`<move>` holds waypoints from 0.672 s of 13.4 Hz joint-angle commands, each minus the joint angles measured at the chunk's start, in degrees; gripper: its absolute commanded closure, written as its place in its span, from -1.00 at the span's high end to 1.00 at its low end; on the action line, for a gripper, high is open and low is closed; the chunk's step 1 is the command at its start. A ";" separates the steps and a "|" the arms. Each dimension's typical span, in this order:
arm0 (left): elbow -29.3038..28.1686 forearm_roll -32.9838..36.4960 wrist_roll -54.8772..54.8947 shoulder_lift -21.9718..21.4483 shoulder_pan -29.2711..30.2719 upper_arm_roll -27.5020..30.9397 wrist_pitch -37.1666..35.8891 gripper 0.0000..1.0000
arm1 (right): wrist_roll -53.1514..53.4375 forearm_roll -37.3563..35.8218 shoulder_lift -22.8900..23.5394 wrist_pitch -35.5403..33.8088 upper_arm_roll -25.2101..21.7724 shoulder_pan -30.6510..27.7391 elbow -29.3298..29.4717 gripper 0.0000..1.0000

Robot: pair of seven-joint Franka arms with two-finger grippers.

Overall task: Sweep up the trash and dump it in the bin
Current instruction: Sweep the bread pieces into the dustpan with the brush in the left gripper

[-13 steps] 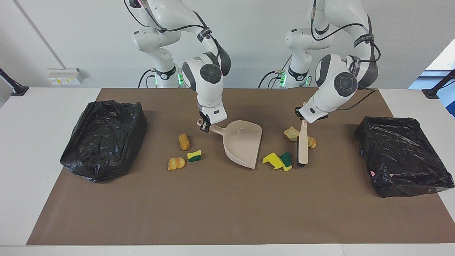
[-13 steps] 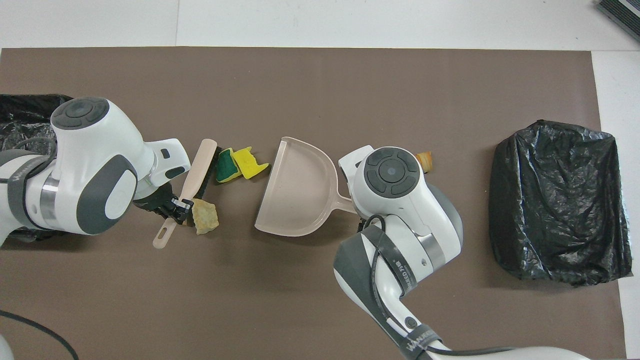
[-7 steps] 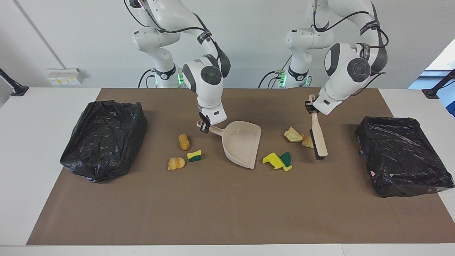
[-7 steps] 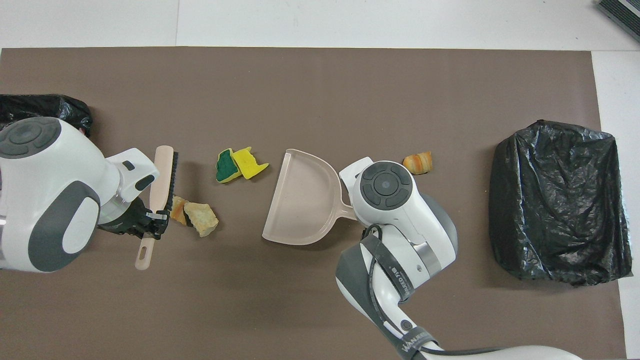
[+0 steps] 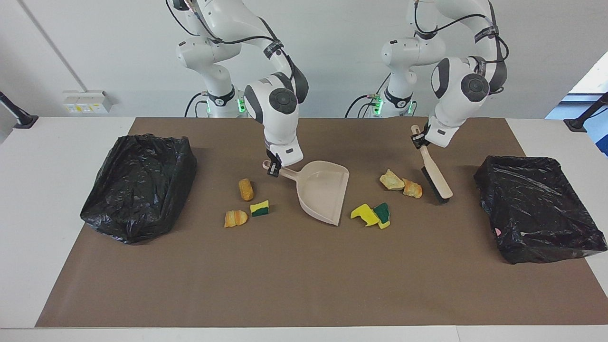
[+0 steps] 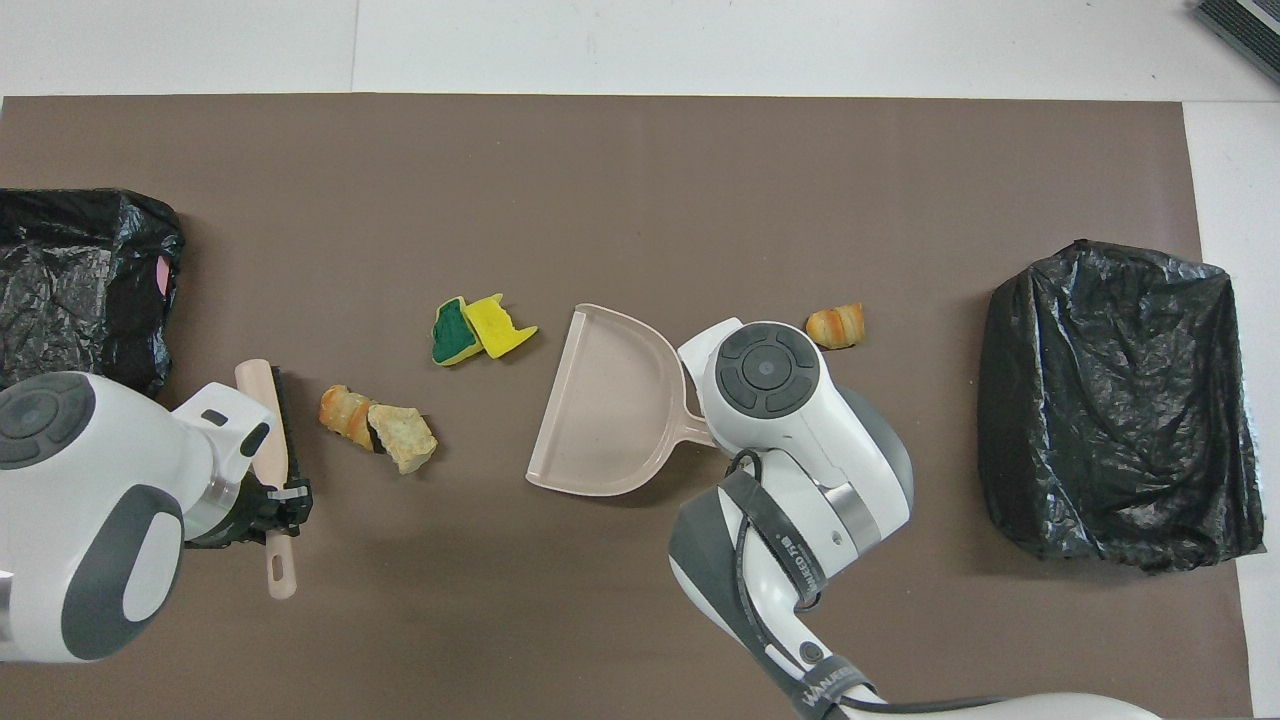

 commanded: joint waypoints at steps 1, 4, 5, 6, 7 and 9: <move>-3.72 -0.25 -7.58 -2.70 -4.52 -0.08 2.17 -1.00 | 1.35 -1.07 -0.66 -2.40 0.29 0.37 0.42 -1.00; -3.72 -0.95 -14.97 -1.65 -8.92 -0.34 2.78 -1.00 | 2.23 -0.98 -0.66 -1.97 0.38 0.46 0.42 -1.00; -3.72 -1.56 -15.51 -1.47 -9.98 -0.52 2.87 -1.00 | 2.67 -0.98 -0.66 -1.88 0.38 0.46 0.34 -1.00; -3.64 -3.91 -15.60 -0.86 -11.04 -0.52 3.65 -1.00 | 2.76 -0.98 -0.75 -1.88 0.38 0.46 0.42 -1.00; -3.64 -4.81 -15.08 -0.07 -11.57 -0.69 5.58 -1.00 | 3.11 -0.89 -0.75 -1.88 0.38 0.55 0.42 -1.00; -2.85 -4.90 -14.72 3.09 -12.01 -2.88 8.04 -1.00 | 4.08 -0.89 -0.75 -1.88 0.38 0.72 0.42 -1.00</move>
